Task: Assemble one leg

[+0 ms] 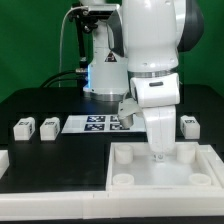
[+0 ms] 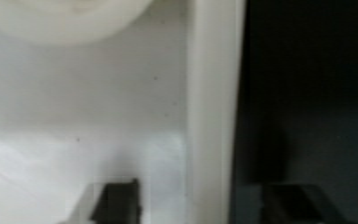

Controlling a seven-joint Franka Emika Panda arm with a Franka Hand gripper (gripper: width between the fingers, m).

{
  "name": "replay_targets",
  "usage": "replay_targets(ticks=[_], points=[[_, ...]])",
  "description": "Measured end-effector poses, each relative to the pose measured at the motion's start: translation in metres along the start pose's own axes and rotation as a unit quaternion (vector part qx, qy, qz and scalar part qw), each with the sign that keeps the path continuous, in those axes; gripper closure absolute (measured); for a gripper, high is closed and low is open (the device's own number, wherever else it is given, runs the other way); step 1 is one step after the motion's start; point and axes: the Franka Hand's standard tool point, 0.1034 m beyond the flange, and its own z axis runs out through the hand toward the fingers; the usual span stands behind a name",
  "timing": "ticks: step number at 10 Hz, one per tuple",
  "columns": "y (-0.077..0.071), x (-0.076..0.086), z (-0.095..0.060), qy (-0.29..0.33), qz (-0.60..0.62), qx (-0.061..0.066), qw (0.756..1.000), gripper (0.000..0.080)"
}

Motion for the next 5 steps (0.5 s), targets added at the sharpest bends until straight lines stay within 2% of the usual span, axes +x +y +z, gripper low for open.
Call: replay_targets(ticks=[1, 2, 5], points=[[0.0000, -0.0001, 0.0000, 0.000, 0.000, 0.000, 1.000, 0.0298], [0.0000, -0.0001, 0.0000, 0.000, 0.000, 0.000, 1.000, 0.0190], [0.0000, -0.0002, 0.0000, 0.000, 0.000, 0.000, 1.000, 0.0153]])
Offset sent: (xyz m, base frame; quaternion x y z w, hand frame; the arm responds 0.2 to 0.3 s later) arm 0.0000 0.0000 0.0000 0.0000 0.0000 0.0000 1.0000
